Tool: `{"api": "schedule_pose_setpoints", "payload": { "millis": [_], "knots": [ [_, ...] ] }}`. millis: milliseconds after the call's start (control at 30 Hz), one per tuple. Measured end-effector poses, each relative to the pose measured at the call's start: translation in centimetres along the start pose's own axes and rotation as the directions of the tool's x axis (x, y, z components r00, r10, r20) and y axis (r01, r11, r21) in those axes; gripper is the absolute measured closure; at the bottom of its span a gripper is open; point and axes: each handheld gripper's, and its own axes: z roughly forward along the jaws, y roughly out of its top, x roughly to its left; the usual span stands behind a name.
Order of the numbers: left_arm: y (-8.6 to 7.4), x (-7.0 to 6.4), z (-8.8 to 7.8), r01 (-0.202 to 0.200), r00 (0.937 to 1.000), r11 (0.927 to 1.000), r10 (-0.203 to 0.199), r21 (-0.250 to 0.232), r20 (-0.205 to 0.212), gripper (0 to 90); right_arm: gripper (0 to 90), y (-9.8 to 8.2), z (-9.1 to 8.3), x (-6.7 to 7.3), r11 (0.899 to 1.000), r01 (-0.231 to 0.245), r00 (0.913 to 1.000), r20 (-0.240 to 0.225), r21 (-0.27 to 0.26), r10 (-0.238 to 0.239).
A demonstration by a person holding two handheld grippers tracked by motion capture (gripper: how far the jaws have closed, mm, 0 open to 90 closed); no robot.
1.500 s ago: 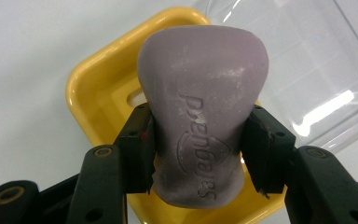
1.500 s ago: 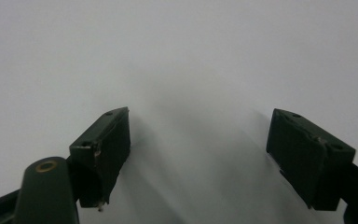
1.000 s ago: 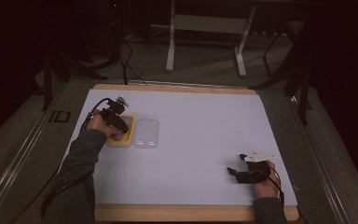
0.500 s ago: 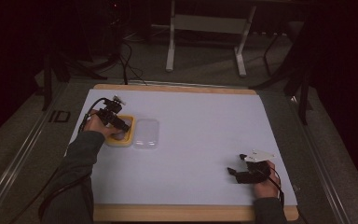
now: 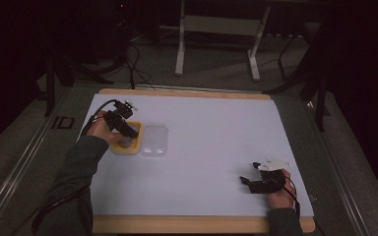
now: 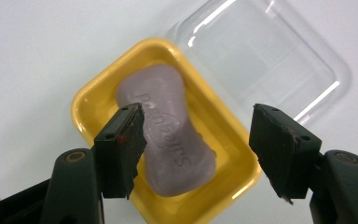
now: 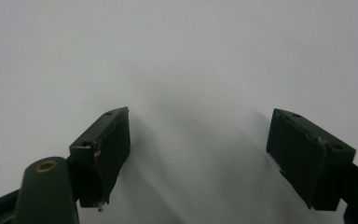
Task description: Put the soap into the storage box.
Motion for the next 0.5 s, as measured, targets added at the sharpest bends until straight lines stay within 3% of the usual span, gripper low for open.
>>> {"api": "schedule_pose_setpoints", "payload": {
  "millis": [300,500],
  "knots": [
    [0.3,-1.7,-1.1,-0.091,0.9957,0.9947,0.091,-0.048,0.014,36.3,21.2,0.0,0.0,0.0,1.000,0.000,1.0000,0.000,0.000,0.000],
    [-0.1,-3.7,-1.5,-0.159,0.9859,0.9824,0.163,-0.098,0.037,36.3,21.2,0.0,0.0,0.0,1.000,0.000,1.0000,-0.001,0.000,0.000]
  ]
}}
